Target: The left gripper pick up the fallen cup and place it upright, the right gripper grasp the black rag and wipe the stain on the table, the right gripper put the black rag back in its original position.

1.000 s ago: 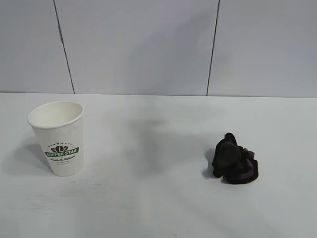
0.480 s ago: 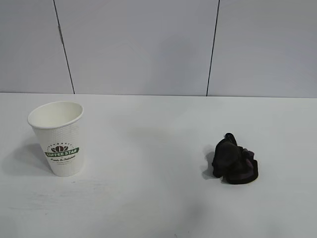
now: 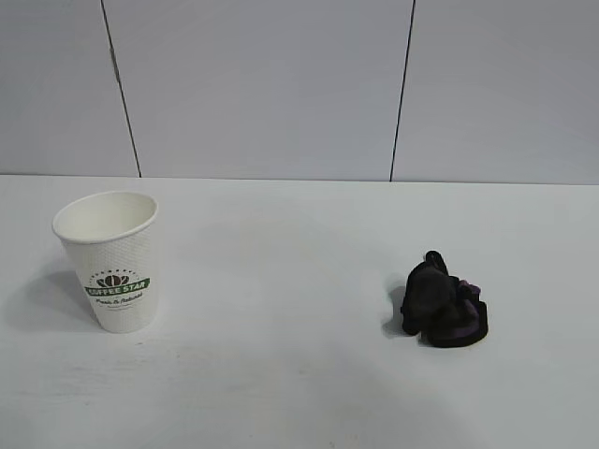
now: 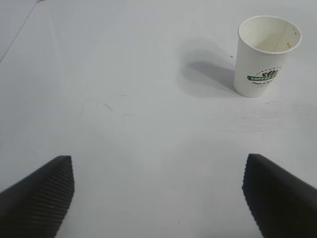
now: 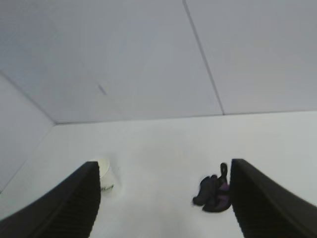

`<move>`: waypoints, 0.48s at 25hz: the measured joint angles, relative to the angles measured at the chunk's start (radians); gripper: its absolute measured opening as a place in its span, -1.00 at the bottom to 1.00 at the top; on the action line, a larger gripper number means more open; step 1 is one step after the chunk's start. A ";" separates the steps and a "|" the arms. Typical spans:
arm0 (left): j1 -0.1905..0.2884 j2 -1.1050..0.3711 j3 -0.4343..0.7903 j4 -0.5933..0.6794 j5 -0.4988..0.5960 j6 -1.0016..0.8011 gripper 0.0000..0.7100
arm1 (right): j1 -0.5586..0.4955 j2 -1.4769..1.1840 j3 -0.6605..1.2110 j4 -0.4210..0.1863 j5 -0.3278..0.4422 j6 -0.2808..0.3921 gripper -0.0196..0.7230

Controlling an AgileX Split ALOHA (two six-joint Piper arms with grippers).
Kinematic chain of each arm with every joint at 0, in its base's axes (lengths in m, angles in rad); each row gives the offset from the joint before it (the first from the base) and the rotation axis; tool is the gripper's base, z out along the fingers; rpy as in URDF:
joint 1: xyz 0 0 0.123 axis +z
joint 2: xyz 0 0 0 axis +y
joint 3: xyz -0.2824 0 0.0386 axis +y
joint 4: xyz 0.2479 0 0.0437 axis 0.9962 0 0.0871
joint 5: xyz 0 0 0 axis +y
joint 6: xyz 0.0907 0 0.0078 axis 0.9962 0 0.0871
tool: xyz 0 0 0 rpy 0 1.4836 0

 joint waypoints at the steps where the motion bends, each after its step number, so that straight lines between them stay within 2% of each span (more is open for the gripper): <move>1: 0.000 0.000 0.000 0.000 0.000 0.000 0.87 | 0.000 -0.024 0.035 -0.016 0.000 -0.002 0.42; 5: 0.000 0.000 0.000 0.000 0.000 0.000 0.87 | 0.000 -0.155 0.170 -0.068 -0.007 0.006 0.42; 12: 0.000 0.000 0.000 0.000 0.000 0.000 0.87 | 0.000 -0.342 0.425 -0.127 -0.098 0.028 0.42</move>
